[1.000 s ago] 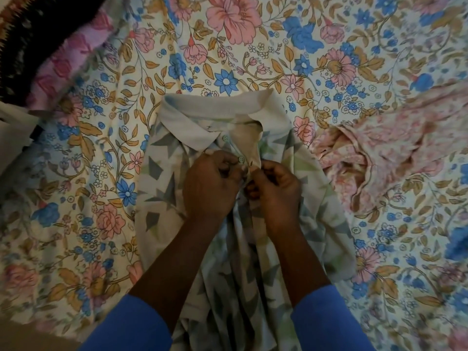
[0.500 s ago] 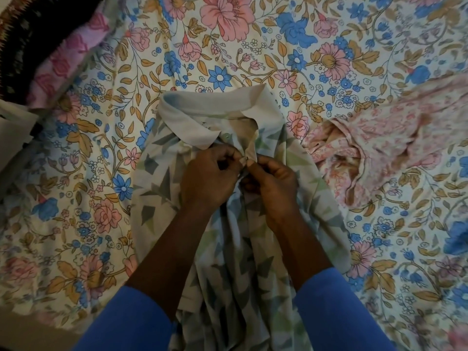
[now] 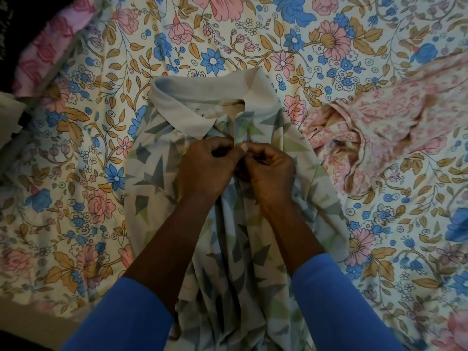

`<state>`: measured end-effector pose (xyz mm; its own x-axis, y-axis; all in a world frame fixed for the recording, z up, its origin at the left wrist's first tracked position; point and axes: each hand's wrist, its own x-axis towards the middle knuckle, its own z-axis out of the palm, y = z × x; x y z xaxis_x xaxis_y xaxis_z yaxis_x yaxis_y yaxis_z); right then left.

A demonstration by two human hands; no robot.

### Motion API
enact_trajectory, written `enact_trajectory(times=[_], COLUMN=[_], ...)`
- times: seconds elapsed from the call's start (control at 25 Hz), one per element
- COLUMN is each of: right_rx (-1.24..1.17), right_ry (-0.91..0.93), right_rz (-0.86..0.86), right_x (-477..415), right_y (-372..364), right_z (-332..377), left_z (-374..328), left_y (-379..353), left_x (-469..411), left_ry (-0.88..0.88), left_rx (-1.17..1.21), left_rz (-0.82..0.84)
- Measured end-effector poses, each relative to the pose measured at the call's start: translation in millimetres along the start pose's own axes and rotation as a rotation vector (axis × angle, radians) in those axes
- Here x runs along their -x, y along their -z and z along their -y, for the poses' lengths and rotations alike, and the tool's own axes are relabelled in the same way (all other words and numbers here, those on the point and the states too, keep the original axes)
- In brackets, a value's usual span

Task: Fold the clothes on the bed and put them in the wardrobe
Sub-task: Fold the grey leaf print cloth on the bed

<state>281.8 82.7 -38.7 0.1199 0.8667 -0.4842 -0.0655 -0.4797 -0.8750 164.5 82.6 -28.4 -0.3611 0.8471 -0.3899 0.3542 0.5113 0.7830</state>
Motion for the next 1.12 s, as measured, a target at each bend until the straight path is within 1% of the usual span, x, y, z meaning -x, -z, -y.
enact_trajectory(times=[0.08, 0.16, 0.2, 0.28, 0.4, 0.48, 0.52, 0.56, 0.6, 0.68, 0.76, 0.8, 0.88, 0.92, 0.96, 1.04, 1.12], right_rx=[-0.02, -0.037, -0.039, -0.073, -0.132, -0.139, -0.117, -0.046, 0.075, 0.349, 0.544, 0.633, 0.767, 0.763, 0.683, 0.351, 0.042], right_ry=[-0.018, -0.034, -0.049, -0.115, -0.26, -0.342, -0.364, -0.34, -0.253, -0.001, 0.17, 0.207, 0.207, 0.182, 0.139, -0.008, -0.16], right_rz=[-0.022, -0.025, -0.024, -0.011, 0.043, 0.065, 0.063, 0.04, 0.0, -0.097, -0.184, -0.211, -0.211, -0.2, -0.192, -0.181, -0.126], right_x=[0, -1, -1, -2, -5, -9, -11, -12, -13, -11, -10, -13, -22, -27, -32, -37, -36], right_y=[-2, -2, -2, -2, -3, 1, 4, 6, 5, -4, -21, -31, -41, -42, -40, -31, -22], right_z=[1, 2, 3, 6, 18, 28, 33, 37, 38, 38, 41, 43, 46, 46, 43, 39, 41], left_z=[2, 4, 5, 6, 5, 6, 8, 10, 9, 6, 5, 5, 4, 2, -1, -9, -15], left_y=[-4, -7, -8, -9, -9, -7, -5, -3, 0, 5, 7, 10, 13, 15, 15, 11, 1], left_x=[-4, -5, -5, -1, 4, 3, 2, 1, 0, -1, -2, -3, -5, -7, -11, -21, -28], left_ry=[0.043, 0.044, 0.026, -0.03, -0.141, -0.219, -0.227, -0.215, -0.195, -0.172, -0.175, -0.185, -0.201, -0.174, -0.107, 0.039, 0.061], left_rx=[0.018, 0.039, 0.028, -0.068, -0.239, -0.269, -0.247, -0.215, -0.19, -0.187, -0.198, -0.204, -0.173, -0.112, -0.005, 0.179, 0.146], left_rz=[-0.016, -0.005, -0.004, -0.005, -0.103, -0.118, -0.105, -0.085, -0.065, -0.018, 0.035, 0.063, 0.087, 0.068, 0.024, -0.106, -0.204])
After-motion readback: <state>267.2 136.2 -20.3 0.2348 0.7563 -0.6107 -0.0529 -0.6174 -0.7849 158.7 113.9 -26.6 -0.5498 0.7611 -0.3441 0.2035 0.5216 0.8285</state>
